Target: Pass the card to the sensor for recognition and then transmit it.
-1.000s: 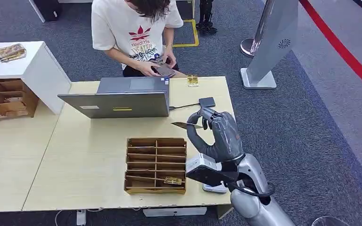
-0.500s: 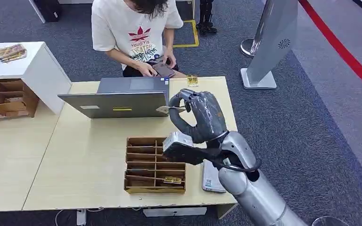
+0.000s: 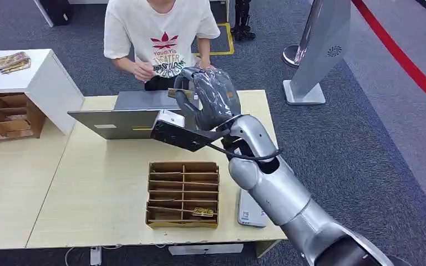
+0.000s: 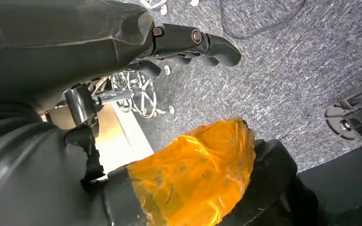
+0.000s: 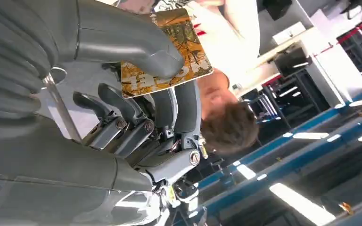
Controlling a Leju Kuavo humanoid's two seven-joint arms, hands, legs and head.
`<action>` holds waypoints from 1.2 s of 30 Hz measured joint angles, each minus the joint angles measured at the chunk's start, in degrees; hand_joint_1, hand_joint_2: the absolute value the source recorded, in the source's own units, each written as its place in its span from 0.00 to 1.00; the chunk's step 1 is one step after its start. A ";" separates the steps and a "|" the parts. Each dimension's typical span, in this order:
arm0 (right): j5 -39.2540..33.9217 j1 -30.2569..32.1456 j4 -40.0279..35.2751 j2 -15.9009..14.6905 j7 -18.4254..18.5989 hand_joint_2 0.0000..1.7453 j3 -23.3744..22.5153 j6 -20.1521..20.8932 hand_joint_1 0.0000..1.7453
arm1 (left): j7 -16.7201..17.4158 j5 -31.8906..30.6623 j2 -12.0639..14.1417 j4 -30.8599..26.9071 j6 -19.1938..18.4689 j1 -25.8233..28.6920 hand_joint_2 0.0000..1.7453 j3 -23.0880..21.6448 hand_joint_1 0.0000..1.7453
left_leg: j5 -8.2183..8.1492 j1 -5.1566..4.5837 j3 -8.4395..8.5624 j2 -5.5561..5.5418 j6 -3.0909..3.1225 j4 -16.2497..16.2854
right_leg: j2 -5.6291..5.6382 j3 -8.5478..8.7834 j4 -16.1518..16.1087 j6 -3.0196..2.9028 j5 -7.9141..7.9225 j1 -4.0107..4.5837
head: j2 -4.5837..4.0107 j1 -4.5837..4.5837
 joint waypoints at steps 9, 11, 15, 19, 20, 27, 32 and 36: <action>5.91 -4.72 11.29 3.68 2.05 1.00 0.68 -2.36 1.00 | 1.07 -0.59 -0.40 0.00 -0.57 -0.87 0.00 -1.31 0.00 | 0.02 0.00 0.01 0.00 -0.02 0.00 | 0.00 0.00 0.01 -0.02 0.02 0.00 | 0.00 0.00; 8.43 -5.48 14.03 4.63 2.64 1.00 1.22 -3.21 1.00 | 1.20 -0.79 -0.50 0.00 -0.61 -0.97 0.00 -1.44 0.00 | 0.02 0.00 0.01 0.00 -0.02 0.00 | 0.00 0.00 0.01 -0.02 0.02 0.00 | 0.00 0.00; 12.89 -6.56 18.19 6.10 3.56 1.00 3.01 -5.16 1.00 | 1.46 -0.98 -0.72 0.00 -0.79 -1.23 0.00 -2.01 0.00 | 0.02 0.01 0.00 0.00 -0.03 0.00 | 0.01 -0.03 0.01 -0.02 0.01 0.01 | 0.00 -0.04; 13.44 -6.87 20.48 7.00 3.76 1.00 3.91 -5.38 1.00 | 1.55 -0.98 -0.85 0.00 -0.79 -1.49 0.00 -2.58 0.00 | 0.02 0.01 -0.01 0.00 -0.03 0.00 | -0.01 -0.03 0.01 -0.02 0.01 0.01 | 0.00 -0.02; 13.55 -6.94 20.88 7.11 3.76 1.00 4.07 -5.38 1.00 | 1.60 -0.98 -0.85 0.00 -0.81 -1.51 0.00 -2.60 0.00 | 0.02 0.01 -0.01 0.00 -0.03 0.00 | 0.00 -0.03 0.01 -0.02 0.01 0.01 | 0.00 0.00; 13.66 -7.07 22.15 7.41 3.78 1.00 4.63 -5.38 1.00 | 1.60 -0.98 -0.85 0.00 -0.81 -1.52 0.00 -2.62 0.00 | 0.02 0.01 -0.01 0.00 -0.03 0.00 | -0.01 -0.03 0.01 -0.02 0.01 0.01 | 0.00 0.00; 13.68 -7.20 22.71 7.50 3.78 1.00 4.94 -5.38 1.00 | 1.60 -0.98 -0.85 0.00 -0.81 -1.53 0.00 -2.65 0.00 | 0.02 0.01 0.00 0.00 -0.03 0.00 | 0.00 -0.03 0.01 -0.02 0.01 0.01 | 0.00 -0.02; 13.68 -7.28 22.95 7.52 3.80 0.00 5.03 -5.38 0.00 | 1.60 -0.98 -0.85 0.00 -0.81 -1.53 0.00 -2.62 0.00 | 0.02 0.01 0.00 0.00 -0.03 0.00 | 0.00 -0.03 0.01 -0.03 0.01 0.01 | 0.00 0.00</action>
